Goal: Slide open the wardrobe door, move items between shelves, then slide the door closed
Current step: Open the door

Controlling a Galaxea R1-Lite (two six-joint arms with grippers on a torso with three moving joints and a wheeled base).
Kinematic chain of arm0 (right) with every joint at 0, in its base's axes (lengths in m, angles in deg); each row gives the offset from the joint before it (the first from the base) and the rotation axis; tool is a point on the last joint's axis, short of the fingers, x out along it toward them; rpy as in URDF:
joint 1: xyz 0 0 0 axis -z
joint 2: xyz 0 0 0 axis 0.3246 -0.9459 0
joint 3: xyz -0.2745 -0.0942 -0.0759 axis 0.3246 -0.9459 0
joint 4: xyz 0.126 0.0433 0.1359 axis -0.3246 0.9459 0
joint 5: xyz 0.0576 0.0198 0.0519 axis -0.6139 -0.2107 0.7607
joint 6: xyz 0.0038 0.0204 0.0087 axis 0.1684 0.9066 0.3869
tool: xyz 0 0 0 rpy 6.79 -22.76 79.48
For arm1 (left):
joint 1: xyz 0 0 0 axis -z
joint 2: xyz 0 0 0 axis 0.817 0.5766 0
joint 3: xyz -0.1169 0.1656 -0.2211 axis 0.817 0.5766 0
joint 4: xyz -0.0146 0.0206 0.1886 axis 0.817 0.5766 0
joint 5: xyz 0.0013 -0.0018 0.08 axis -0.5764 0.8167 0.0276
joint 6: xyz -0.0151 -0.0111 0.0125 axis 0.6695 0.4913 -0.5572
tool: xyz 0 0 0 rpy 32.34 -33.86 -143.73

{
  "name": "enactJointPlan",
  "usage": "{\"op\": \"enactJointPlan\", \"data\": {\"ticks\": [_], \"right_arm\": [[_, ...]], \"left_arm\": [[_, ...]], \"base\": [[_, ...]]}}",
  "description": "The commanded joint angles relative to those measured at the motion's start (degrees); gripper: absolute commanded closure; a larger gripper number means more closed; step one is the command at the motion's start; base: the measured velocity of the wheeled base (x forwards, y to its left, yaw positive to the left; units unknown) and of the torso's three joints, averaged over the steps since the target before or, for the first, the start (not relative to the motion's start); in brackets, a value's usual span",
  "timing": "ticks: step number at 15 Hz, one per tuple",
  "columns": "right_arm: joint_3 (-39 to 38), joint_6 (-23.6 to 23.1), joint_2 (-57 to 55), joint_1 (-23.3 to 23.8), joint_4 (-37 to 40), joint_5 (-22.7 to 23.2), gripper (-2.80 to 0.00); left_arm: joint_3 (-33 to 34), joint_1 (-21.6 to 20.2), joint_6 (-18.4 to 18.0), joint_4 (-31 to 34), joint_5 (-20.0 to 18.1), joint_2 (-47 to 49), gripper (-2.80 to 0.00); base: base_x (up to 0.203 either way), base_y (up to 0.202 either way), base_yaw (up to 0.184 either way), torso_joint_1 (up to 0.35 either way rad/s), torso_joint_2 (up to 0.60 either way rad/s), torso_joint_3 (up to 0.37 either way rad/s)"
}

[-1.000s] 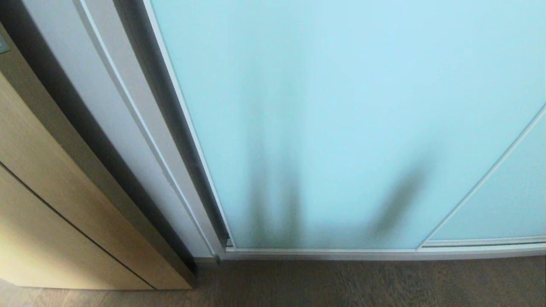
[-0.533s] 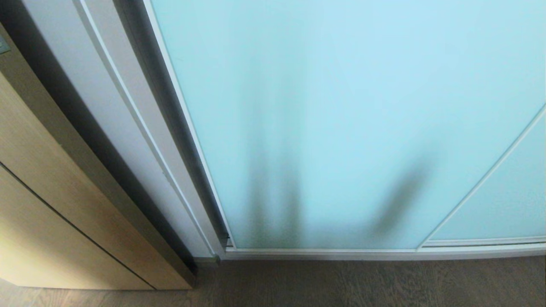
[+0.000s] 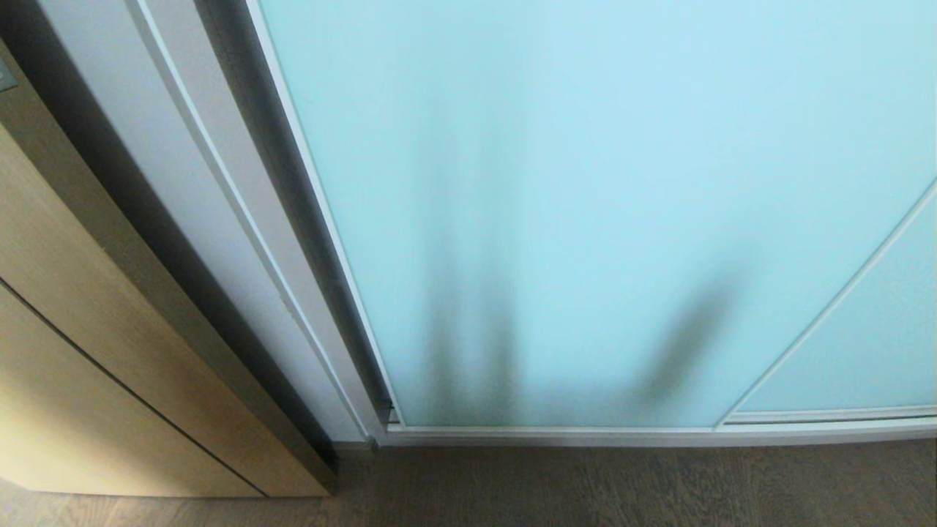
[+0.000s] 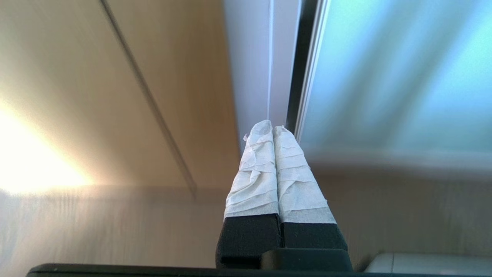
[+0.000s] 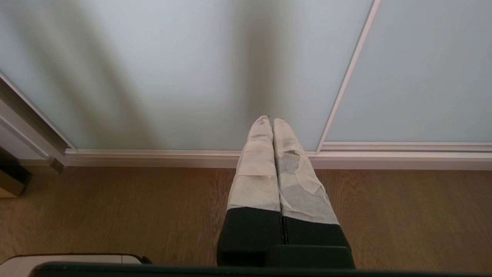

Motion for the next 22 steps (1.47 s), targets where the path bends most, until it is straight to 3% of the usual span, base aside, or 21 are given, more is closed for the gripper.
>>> {"op": "enactJointPlan", "data": {"ticks": [1, 7, 10, 12, 16, 19, 22], "right_arm": [[0.0, 0.0, 0.0, -0.1, 0.0, 0.0, 0.00], [0.0, 0.0, 0.0, 0.0, 0.0, 0.0, 0.00], [0.0, 0.0, 0.0, -0.1, 0.0, 0.0, 0.00], [0.0, 0.0, 0.0, -0.1, 0.0, 0.0, 0.00], [0.0, 0.0, 0.0, 0.0, 0.0, 0.0, 0.00], [0.0, 0.0, 0.0, -0.1, 0.0, 0.0, 0.00], [0.0, 0.0, 0.0, -0.1, 0.0, 0.0, 0.00]], "left_arm": [[-6.3, 0.0, 0.0, 0.6, -0.3, 1.5, 0.00], [-37.6, 0.0, -0.2, 5.1, -3.4, 29.4, 0.00], [-51.4, 0.0, -3.5, 5.8, -6.2, 45.1, 0.00], [-55.9, 0.0, -6.4, 6.0, -7.1, 53.6, 0.00], [-65.4, 0.1, -8.6, 6.3, -7.6, 66.6, 0.00], [-69.3, 0.7, -8.5, 6.2, -7.8, 71.9, 0.00], [-70.1, 1.5, -5.5, 5.8, -7.9, 75.6, 0.00]], "base": [[0.000, 0.000, 0.000, 0.000, 0.00, 0.000], [0.000, 0.000, 0.000, 0.000, 0.00, 0.000], [0.000, 0.000, 0.000, 0.000, 0.00, 0.000], [0.000, 0.000, 0.000, 0.000, 0.00, 0.000], [0.000, 0.000, 0.000, 0.000, 0.00, 0.000], [0.000, 0.000, 0.000, 0.000, 0.00, 0.000], [0.000, 0.000, 0.000, 0.000, 0.00, 0.000]]}}
